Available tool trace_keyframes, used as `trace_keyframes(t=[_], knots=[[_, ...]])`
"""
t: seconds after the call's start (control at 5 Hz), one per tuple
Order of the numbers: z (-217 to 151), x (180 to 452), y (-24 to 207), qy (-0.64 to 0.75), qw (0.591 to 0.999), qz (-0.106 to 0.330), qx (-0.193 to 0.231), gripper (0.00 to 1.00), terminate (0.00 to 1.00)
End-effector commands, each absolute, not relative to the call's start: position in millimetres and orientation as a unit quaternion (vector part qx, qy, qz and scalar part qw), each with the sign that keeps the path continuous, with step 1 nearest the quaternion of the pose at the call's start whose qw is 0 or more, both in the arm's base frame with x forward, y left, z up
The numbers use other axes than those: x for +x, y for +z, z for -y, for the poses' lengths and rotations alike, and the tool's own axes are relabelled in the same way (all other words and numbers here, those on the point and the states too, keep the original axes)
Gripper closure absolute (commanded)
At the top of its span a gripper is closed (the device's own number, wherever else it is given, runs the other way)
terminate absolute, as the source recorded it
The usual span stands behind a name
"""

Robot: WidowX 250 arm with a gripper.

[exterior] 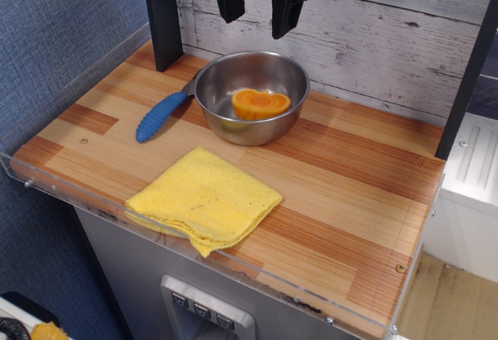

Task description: Put the food in the bowl.

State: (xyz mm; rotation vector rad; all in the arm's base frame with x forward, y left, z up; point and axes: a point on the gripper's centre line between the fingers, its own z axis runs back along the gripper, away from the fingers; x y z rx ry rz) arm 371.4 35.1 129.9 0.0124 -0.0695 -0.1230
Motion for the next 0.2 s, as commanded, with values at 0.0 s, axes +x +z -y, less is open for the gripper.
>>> trace_keyframes(t=[0.0], knots=[[-41.7,368.1,154.2,-0.057,0.996,0.066,0.013,0.00,1.00]])
